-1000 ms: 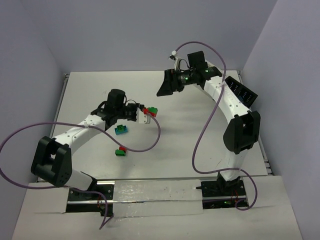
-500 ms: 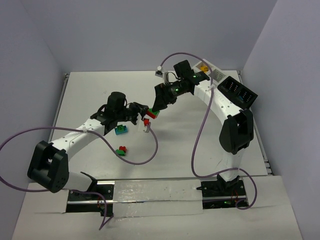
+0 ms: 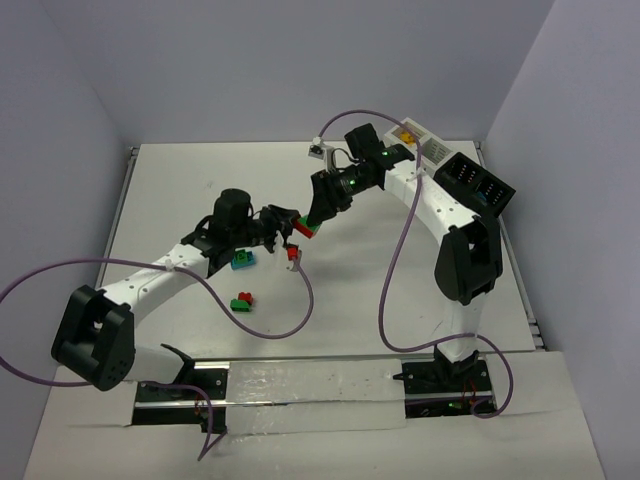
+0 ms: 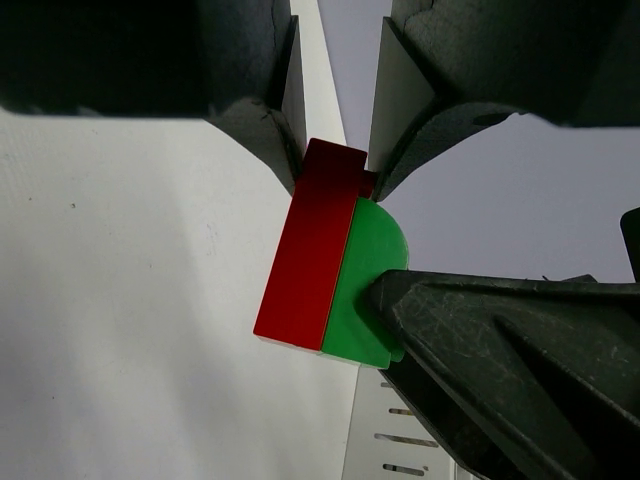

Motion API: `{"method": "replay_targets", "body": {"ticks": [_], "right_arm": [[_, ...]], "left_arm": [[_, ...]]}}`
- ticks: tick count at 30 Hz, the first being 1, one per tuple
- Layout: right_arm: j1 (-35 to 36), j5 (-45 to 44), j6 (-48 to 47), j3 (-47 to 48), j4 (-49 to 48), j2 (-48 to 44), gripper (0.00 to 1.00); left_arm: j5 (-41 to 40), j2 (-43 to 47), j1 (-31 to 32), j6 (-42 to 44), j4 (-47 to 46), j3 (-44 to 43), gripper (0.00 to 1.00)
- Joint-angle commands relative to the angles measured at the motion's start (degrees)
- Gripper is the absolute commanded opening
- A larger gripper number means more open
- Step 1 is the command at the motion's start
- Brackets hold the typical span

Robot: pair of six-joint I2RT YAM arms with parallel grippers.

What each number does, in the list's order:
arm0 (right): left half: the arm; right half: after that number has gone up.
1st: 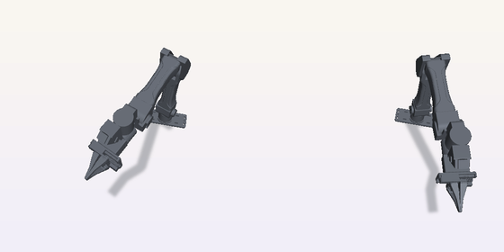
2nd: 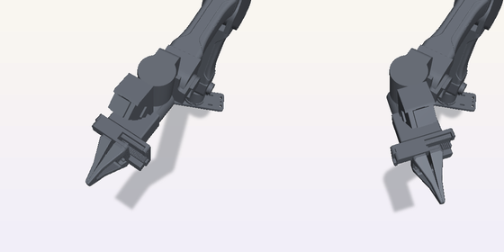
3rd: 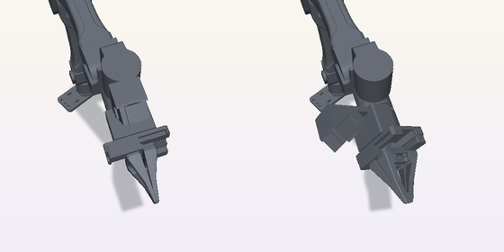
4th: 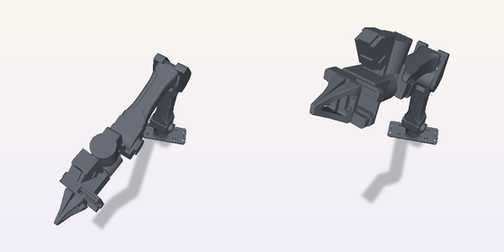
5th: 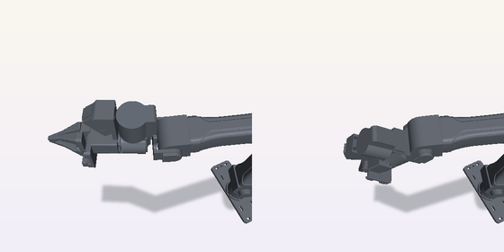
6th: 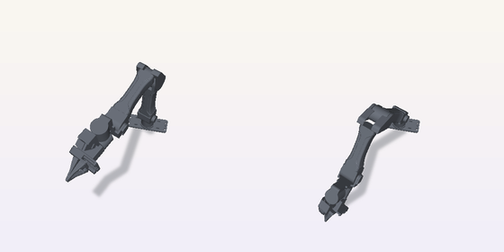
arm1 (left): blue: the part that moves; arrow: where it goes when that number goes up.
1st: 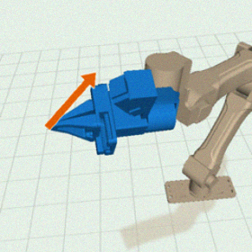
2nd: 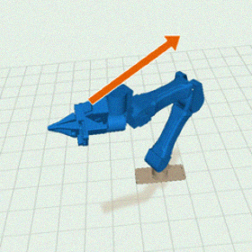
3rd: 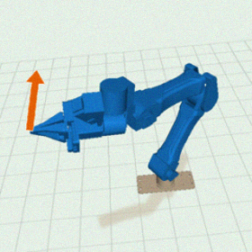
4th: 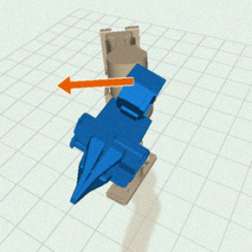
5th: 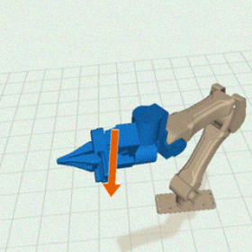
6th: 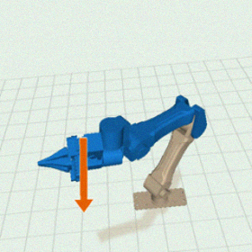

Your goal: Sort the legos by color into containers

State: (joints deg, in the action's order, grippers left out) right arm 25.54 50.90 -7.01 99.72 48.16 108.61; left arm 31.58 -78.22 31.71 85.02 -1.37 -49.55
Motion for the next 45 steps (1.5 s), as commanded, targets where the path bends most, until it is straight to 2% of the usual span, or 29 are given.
{"method": "replay_targets", "body": {"ticks": [1, 3, 4, 6, 8, 18, 27, 31, 36, 45], "right_arm": [[0.39, 2.8, -0.37, 1.32, 0.09, 0.44, 0.47], [0.39, 3.19, -0.33, 1.61, 0.09, 0.51, 0.4], [0.36, 3.47, -0.37, 1.93, 0.17, 0.53, 0.32], [0.3, 3.43, -0.71, 2.31, 0.43, 0.39, 0.08], [0.24, 3.27, -0.96, 2.32, 0.59, 0.11, 0.01], [-3.6, 2.27, -1.8, 6.2, 0.69, -1.86, 0.0], [-12.83, -0.12, -1.78, 14.76, 0.29, -2.39, 0.0], [-19.49, -4.19, -2.13, 16.36, -1.38, -2.78, 0.0], [-28.54, -10.03, -0.57, 16.21, -7.0, -4.17, 0.0], [-33.86, -26.0, 6.01, 7.98, -25.67, -4.57, 0.0]], "left_arm": [[1.17, 1.78, 0.6, 2.49, -3.9, 0.45, 0.02], [1.2, 1.79, 0.63, 3.0, -3.77, 0.59, 0.02], [1.17, 1.89, 0.66, 3.4, -3.73, 0.9, 0.01], [1.03, 2.09, 0.64, 4.17, -3.73, 1.54, 0.01], [0.9, 2.28, 0.72, 4.42, -3.69, 1.89, 0.0], [1.71, 3.32, 0.94, 5.85, -1.31, 3.5, 0.0], [2.9, 4.07, 1.82, 7.01, 1.19, 4.5, 0.0], [1.4, 3.6, 1.87, 2.75, 0.34, 3.42, 0.0], [-0.93, 3.11, 1.95, -8.02, -3.85, 2.33, 0.0], [-3.78, -0.15, 2.13, -18.46, -7.26, -0.75, 0.0]]}}
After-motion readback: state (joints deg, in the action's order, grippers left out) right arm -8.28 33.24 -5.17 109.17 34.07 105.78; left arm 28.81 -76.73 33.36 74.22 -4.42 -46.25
